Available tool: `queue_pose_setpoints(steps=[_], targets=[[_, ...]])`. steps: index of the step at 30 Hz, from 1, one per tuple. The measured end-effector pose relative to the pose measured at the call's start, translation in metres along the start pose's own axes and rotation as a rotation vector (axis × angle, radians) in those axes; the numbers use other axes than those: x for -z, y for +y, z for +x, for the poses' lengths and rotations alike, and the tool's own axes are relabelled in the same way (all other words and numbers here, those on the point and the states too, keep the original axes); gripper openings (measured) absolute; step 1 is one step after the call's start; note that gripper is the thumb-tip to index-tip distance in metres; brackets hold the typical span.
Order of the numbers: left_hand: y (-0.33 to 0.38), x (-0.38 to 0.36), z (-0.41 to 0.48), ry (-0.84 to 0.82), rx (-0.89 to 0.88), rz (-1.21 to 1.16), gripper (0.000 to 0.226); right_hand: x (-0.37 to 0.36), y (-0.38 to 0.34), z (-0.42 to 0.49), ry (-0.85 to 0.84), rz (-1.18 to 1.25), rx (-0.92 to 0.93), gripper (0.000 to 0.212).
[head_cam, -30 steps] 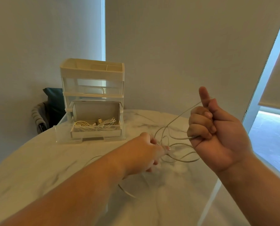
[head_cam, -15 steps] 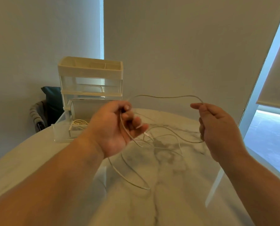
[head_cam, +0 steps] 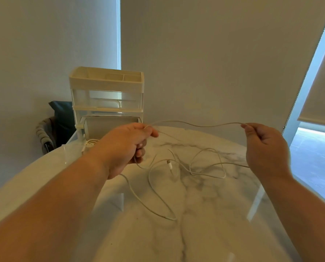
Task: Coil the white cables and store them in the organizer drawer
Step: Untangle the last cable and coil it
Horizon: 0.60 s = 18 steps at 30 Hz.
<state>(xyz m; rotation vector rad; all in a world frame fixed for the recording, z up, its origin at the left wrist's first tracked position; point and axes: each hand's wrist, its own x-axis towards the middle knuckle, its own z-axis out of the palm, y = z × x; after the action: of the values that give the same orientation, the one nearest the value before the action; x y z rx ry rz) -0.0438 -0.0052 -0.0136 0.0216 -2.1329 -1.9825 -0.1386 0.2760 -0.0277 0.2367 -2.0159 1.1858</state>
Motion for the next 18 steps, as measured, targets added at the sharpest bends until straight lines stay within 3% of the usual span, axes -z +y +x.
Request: queue_pose_setpoints(steps=[5, 8, 11, 15, 16, 18], targets=[[-0.011, 0.009, 0.003, 0.096, -0.141, 0.278, 0.011, 0.004, 0.021, 0.011, 0.089, -0.036, -0.033, 0.03], [-0.013, 0.006, 0.003, 0.061, -0.142, 0.3, 0.012, 0.002, 0.023, 0.012, 0.061, -0.029, -0.079, 0.029], [-0.006, -0.003, -0.001, -0.018, -0.092, 0.002, 0.015, -0.008, 0.027, 0.008, -0.117, -0.07, -0.128, 0.032], [0.008, -0.011, -0.001, -0.076, -0.081, -0.398, 0.023, -0.022, 0.016, -0.006, -0.332, -0.438, -0.161, 0.076], [0.01, -0.013, -0.002, -0.085, -0.08, -0.459, 0.024, -0.024, 0.006, -0.013, -0.339, -0.477, -0.112, 0.088], [0.014, -0.017, -0.003, -0.093, -0.077, -0.565, 0.024, -0.024, -0.021, -0.034, -0.294, -0.387, 0.15, 0.091]])
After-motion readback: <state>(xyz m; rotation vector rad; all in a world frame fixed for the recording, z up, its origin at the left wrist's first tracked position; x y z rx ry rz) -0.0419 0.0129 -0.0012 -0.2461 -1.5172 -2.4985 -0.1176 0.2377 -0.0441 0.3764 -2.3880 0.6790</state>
